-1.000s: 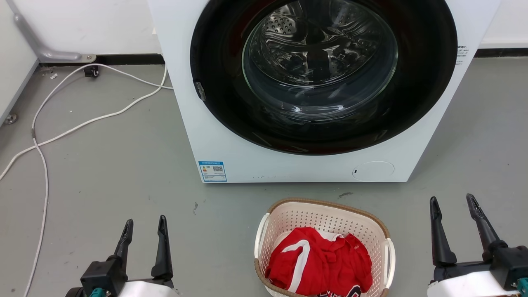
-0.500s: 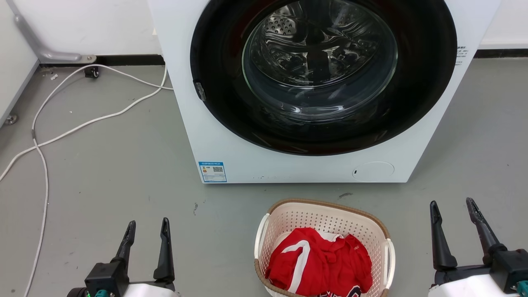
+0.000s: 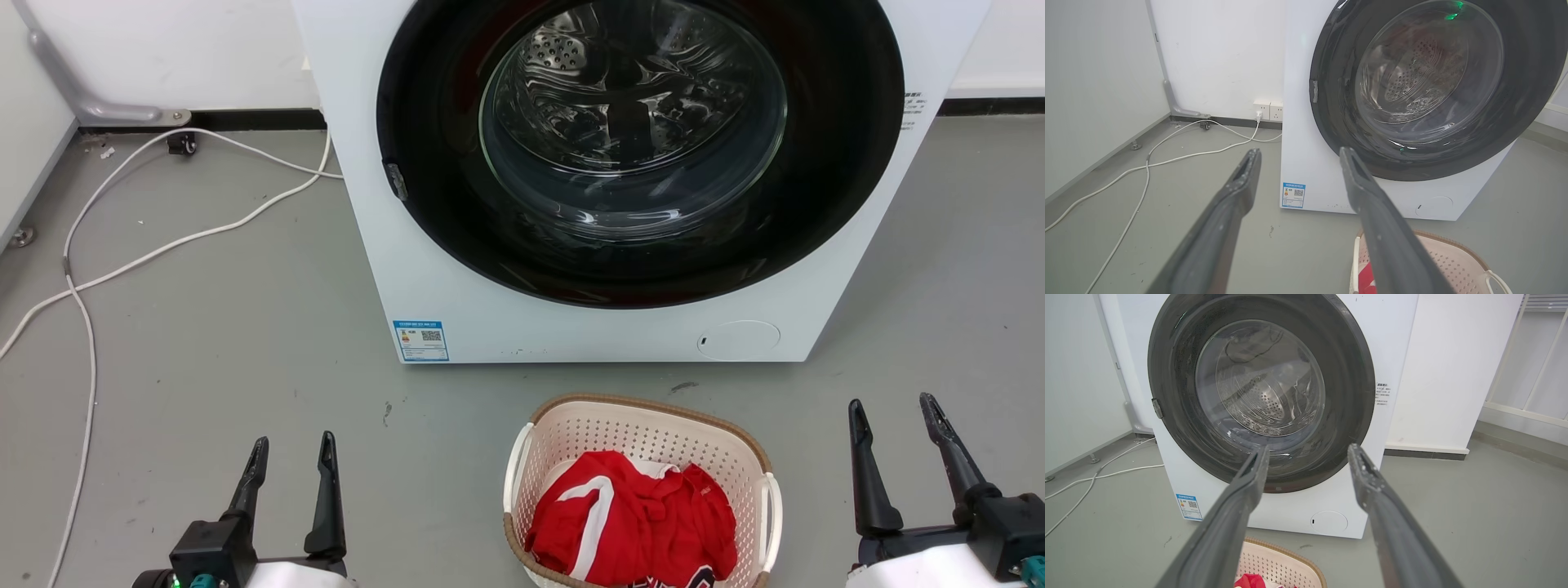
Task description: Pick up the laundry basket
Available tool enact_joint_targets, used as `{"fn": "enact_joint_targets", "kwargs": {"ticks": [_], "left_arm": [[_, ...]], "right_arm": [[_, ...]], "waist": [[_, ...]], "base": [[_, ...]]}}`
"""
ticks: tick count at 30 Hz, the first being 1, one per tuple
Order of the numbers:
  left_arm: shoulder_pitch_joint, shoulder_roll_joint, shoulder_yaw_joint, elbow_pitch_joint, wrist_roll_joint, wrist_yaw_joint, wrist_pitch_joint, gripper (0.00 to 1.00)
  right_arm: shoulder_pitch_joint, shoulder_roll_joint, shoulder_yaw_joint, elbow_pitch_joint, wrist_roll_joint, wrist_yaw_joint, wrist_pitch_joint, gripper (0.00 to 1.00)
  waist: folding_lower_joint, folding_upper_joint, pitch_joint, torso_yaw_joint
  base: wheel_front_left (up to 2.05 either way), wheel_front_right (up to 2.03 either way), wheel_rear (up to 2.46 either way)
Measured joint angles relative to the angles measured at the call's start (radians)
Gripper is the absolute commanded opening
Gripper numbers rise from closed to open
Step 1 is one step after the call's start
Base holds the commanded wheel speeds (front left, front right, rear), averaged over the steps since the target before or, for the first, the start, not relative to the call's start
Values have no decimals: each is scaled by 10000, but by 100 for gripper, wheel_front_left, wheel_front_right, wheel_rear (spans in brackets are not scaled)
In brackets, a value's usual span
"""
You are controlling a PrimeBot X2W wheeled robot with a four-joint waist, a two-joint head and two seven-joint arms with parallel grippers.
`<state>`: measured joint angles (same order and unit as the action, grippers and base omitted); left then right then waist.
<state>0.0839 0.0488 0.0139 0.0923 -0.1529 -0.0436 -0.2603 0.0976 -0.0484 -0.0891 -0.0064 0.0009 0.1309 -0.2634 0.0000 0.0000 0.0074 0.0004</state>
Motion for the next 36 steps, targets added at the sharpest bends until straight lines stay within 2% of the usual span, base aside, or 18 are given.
{"fn": "enact_joint_targets", "kwargs": {"ticks": [7,13,18,31,36], "left_arm": [[-64,0,-59,140,12,40,0,100],[-661,0,-148,614,123,-67,-31,100],[-1594,0,-144,1737,182,-130,-29,100],[-4453,-2,-169,4429,416,-635,-29,100],[-5668,79,-560,5507,476,-775,-29,100]], "right_arm": [[-9,0,-69,75,29,0,0,100],[-287,-2,-274,740,-144,0,0,100],[-1099,-6,-274,1666,-487,0,0,100],[-3285,-10,-504,4579,-1007,2,-2,100],[-4155,-13,-583,5388,-1172,2,-2,100]], "waist": [[0,0,118,-31],[-1,0,407,-148],[-1,0,926,-314],[0,0,2641,-804],[0,0,3410,-917]], "base": [[0,0,0],[0,0,0],[0,0,0],[0,0,0],[0,0,0]]}}
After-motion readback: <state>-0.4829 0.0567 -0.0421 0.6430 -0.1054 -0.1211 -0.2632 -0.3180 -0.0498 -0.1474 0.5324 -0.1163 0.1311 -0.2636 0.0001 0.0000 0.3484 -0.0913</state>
